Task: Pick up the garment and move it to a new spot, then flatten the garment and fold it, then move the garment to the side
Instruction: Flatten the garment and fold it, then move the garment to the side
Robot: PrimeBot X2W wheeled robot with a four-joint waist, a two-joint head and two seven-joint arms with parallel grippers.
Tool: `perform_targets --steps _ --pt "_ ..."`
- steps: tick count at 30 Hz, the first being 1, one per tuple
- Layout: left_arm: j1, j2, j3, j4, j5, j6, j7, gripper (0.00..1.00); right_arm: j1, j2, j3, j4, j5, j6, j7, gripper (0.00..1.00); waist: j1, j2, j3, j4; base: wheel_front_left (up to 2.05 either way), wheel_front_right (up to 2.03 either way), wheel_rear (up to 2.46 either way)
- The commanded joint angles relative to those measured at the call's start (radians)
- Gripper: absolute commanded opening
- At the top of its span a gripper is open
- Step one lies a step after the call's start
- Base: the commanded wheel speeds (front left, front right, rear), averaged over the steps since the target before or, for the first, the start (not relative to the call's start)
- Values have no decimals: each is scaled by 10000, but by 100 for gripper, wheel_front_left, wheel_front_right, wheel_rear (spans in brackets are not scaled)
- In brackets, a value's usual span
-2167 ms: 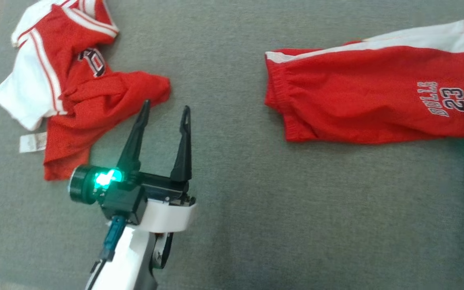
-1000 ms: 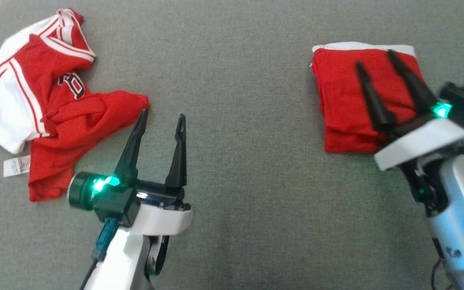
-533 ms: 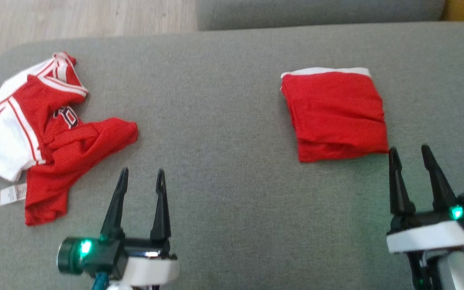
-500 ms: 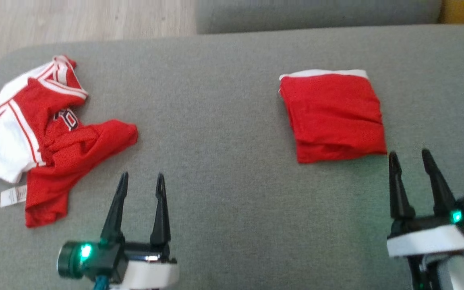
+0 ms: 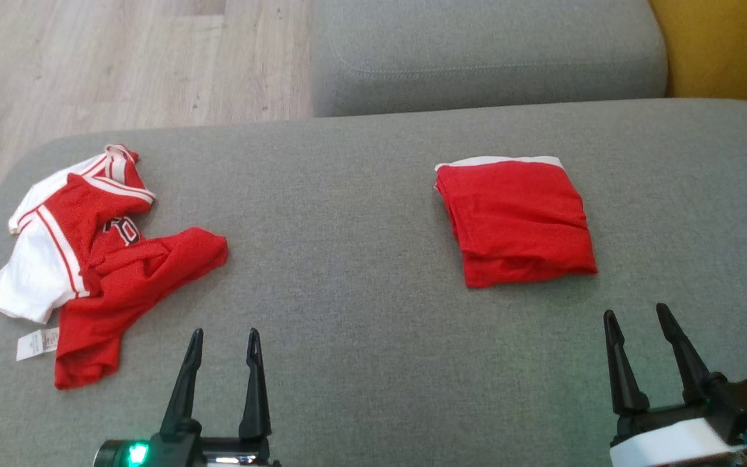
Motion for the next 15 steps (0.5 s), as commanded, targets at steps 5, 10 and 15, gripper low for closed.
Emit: perform_targets --steps 5,10,15 --pt "-109 -22 325 -248 -48 116 -51 100 -13 -128 208 -236 -129 -7 -108 100 1 -1 -211 55 0 0 0" --pt "-37 -22 343 -208 -34 105 -51 100 81 -89 202 -215 -157 -7 -108 100 1 -1 -338 60 0 0 0" --pt "21 -22 334 -210 -18 111 -51 100 135 -83 182 -192 -188 -7 -108 100 1 -1 -399 51 0 0 0"
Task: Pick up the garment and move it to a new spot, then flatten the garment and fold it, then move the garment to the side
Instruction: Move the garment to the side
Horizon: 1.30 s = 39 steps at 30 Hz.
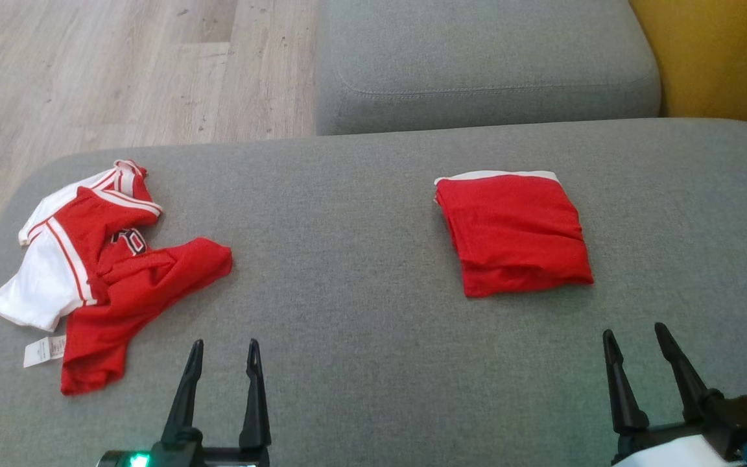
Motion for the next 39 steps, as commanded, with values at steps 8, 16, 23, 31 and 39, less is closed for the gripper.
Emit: perform_targets --steps 8,16,23,31,39 --pt "-169 -28 342 -235 15 3 -51 100 -237 -80 224 -232 -99 -7 -108 100 0 0 -3 3 0 0 0" --pt "-199 -28 351 -182 73 -43 -51 100 -237 -47 255 -210 -115 -7 -108 100 0 0 -13 24 0 0 0" --pt "-210 -28 356 -190 103 -73 -51 100 -258 -42 276 -196 -145 -7 -108 100 0 0 39 40 0 0 0" --pt "-251 -28 345 -207 124 -87 -51 100 -296 -48 283 -175 -180 -7 -108 100 0 0 151 60 0 0 0" --pt "-398 -28 228 -372 55 -200 -51 100 -517 -152 386 -82 -192 -7 -109 100 0 0 566 105 0 0 0"
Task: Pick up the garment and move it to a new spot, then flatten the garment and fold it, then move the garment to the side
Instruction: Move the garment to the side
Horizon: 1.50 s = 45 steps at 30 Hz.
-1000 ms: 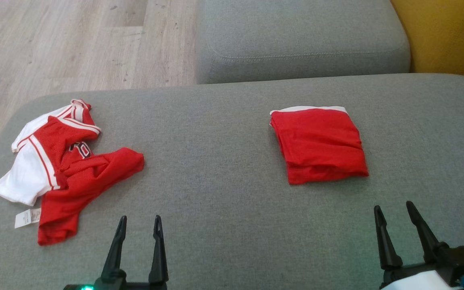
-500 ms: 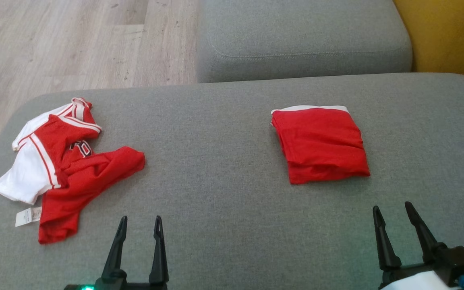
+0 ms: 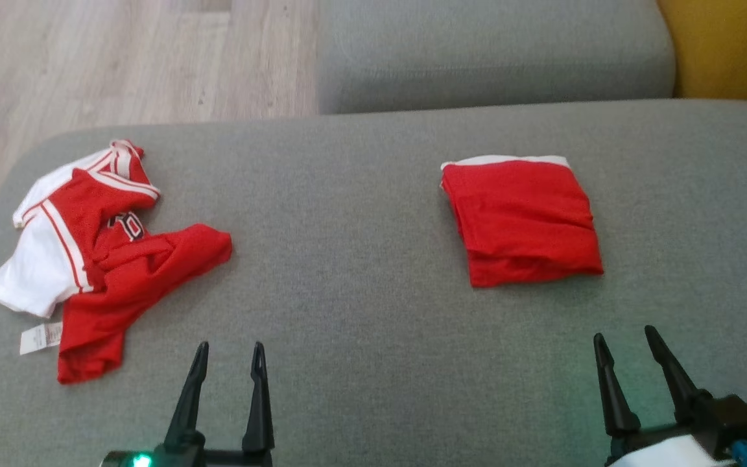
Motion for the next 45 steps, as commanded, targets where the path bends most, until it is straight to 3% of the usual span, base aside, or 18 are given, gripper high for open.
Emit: perform_targets --steps 1,10,19,26,27,28,29,31,32,38,45 --pt "-550 -34 258 -416 55 -6 -53 100 -560 -201 261 -237 -59 -7 -109 100 0 0 202 14 0 0 0" --pt "-1311 -34 169 -633 87 -66 -53 100 -2490 -899 188 1156 376 -7 -44 100 0 0 1595 65 0 0 0" --pt "-2111 -34 -59 -652 76 -134 -53 100 -5024 -1939 -47 2536 1347 -7 1556 100 0 0 2759 255 0 0 0" --pt "-2729 -34 -296 -579 64 -198 -53 100 -6535 -2562 985 3909 2501 -7 2923 100 0 0 3494 413 0 0 0" --pt "-2798 -34 -319 -567 61 -198 -53 100 -6608 -2596 1205 4089 2619 -7 3094 91 0 0 3556 430 0 0 0" --pt "-2859 -34 -334 -560 60 -194 -53 100 -6671 -2595 1387 4229 2797 -7 3220 69 0 0 3614 436 0 0 0" --pt "-2859 -34 -334 -560 60 -194 -53 100 -6671 -2595 1387 4229 2797 -7 3220 69 0 0 3614 436 0 0 0" --pt "-2946 -34 -335 -544 55 -172 -53 100 -6780 -2609 1729 4374 3165 -7 3260 10 0 0 3702 398 0 0 0" --pt "-2971 -34 -323 -528 56 -163 -53 100 -6837 -2655 1860 4417 3288 -7 3173 0 0 0 3743 353 0 0 0" --pt "-3081 -33 -190 -537 230 -290 -53 100 -7167 -3214 2056 4523 3665 -7 2529 0 0 0 3972 -284 0 0 0" --pt "-3541 129 -15 -837 656 -617 -53 100 -7528 -4976 1637 4330 3342 -7 2873 0 0 0 4828 -1527 0 0 0"
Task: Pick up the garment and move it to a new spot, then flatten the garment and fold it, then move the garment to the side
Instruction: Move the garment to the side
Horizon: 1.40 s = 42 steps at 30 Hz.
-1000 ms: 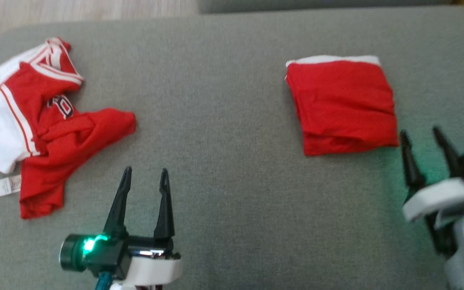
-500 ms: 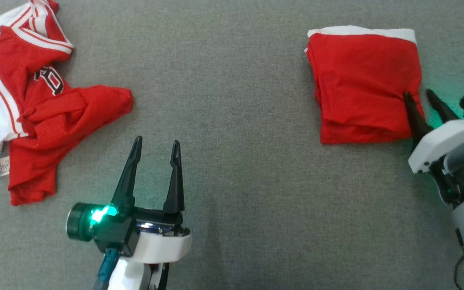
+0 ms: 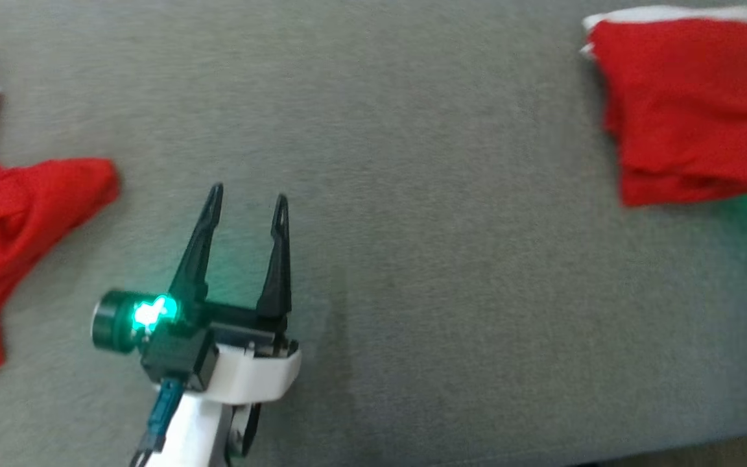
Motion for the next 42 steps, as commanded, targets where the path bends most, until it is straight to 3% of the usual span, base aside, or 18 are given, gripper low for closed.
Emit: perform_targets --steps 1,7,13,29,31,32,37,42 --pt "-255 129 296 -368 135 -52 -51 100 -135 -576 -118 -306 -100 -7 25 0 -1 0 560 -561 0 0 0" --pt "-734 343 293 -473 340 -262 -51 100 -384 -1449 -997 -644 -865 -7 181 0 -1 0 1320 -1132 0 0 0" --pt "-1038 452 235 -496 439 -369 -51 100 -329 -1704 -1303 -1570 -1427 -7 573 0 -1 0 1793 -1376 0 0 0" --pt "-1267 405 187 -353 360 -375 -51 100 446 -812 -3304 -3240 -4621 -7 1003 2 -1 0 1856 -1286 0 0 0" --pt "-1295 388 181 -347 357 -364 -51 100 549 -617 -3607 -3439 -4999 -7 1052 40 -1 0 1824 -1224 0 0 0" --pt "-1308 377 183 -348 352 -352 -51 100 583 -516 -3803 -3580 -5279 -7 989 100 -1 0 1797 -1187 0 0 0" --pt "-1297 299 177 -275 279 -304 -51 100 792 531 -4570 -4294 -6511 -7 203 100 -1 0 1384 -905 0 0 0" --pt "-1045 200 240 -175 138 -181 -51 100 1345 2048 -4218 -4552 -6501 -7 -827 100 -1 0 626 -623 0 0 0"
